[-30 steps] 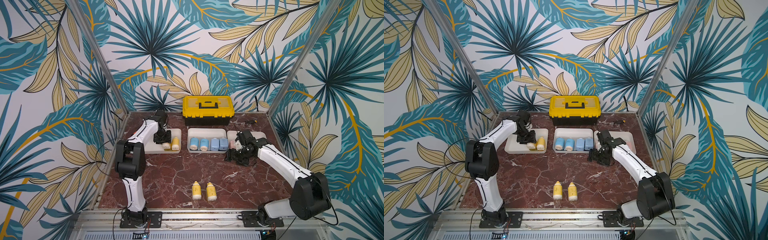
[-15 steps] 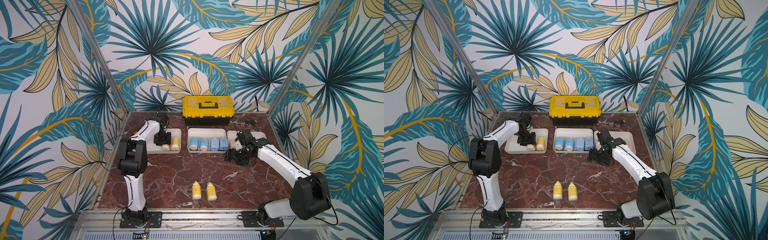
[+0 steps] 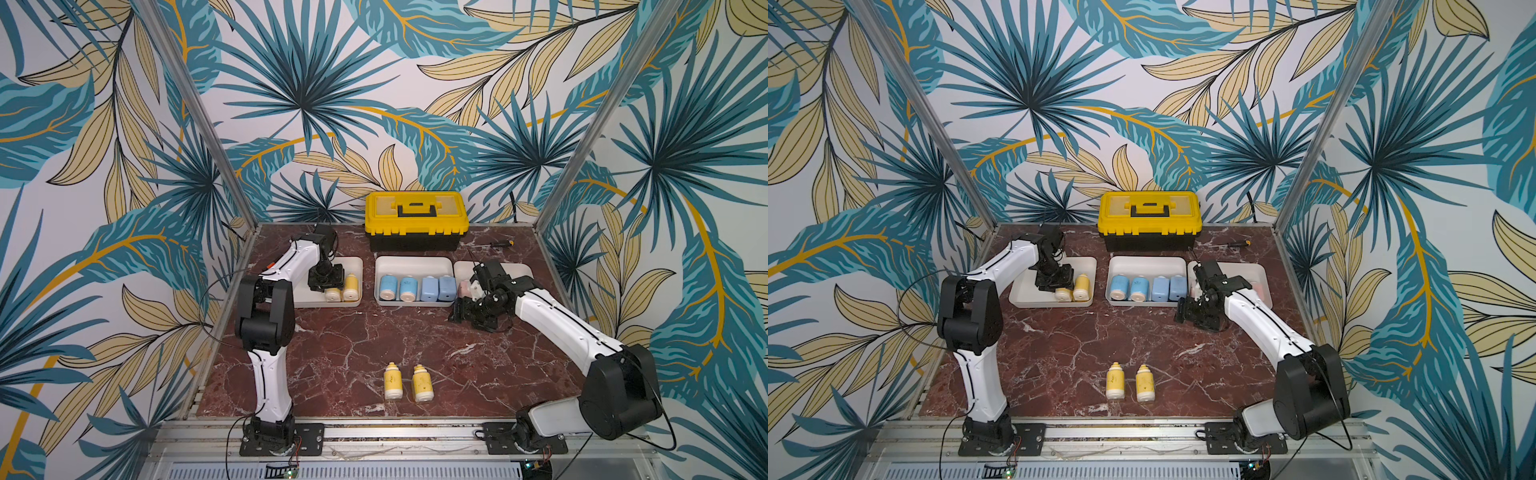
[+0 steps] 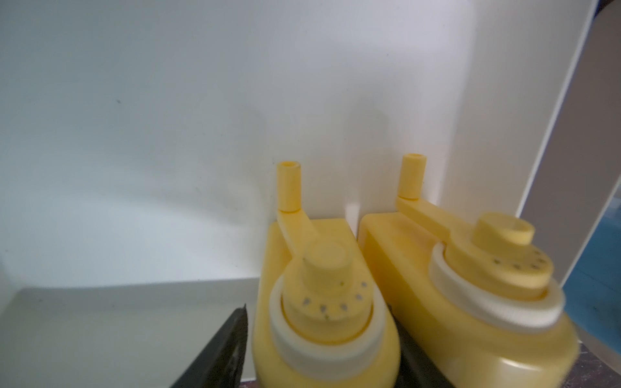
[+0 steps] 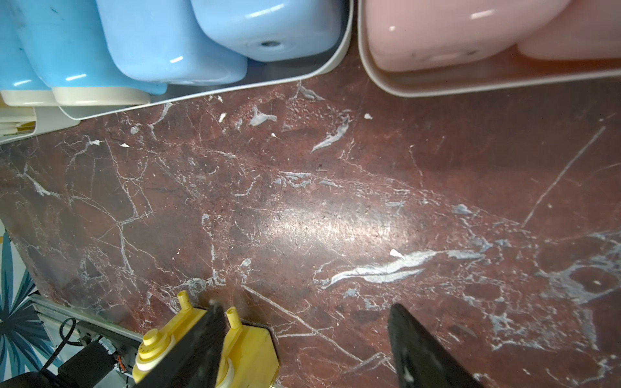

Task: Place the pencil sharpeners by color into the storage box
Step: Place the pencil sharpener in the storage box.

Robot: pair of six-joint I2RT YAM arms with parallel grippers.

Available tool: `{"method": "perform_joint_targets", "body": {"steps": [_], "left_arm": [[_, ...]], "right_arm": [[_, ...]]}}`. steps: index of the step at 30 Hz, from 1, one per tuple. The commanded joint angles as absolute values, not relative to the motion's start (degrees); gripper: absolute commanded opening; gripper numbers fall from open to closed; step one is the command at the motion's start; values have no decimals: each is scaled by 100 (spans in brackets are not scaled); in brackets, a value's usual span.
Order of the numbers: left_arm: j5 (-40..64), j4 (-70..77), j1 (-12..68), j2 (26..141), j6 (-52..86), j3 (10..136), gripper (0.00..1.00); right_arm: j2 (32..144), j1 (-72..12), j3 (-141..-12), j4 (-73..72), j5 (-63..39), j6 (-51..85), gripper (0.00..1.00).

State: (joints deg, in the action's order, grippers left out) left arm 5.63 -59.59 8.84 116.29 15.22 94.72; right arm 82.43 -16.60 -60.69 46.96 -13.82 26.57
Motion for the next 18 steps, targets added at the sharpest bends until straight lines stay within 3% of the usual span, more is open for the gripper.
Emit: {"method": "perform_joint_targets", "body": {"steps": [1,18], "left_arm": [[571,-5938,861,11680,1502,9624,64],[266,-5934,853,11123,1737,9870,67]], "right_arm": [[8249,-1652,-5977,4709,-1433,2654,78],[8211,-1652,-5977,4671,-1468,2656,78]]}}
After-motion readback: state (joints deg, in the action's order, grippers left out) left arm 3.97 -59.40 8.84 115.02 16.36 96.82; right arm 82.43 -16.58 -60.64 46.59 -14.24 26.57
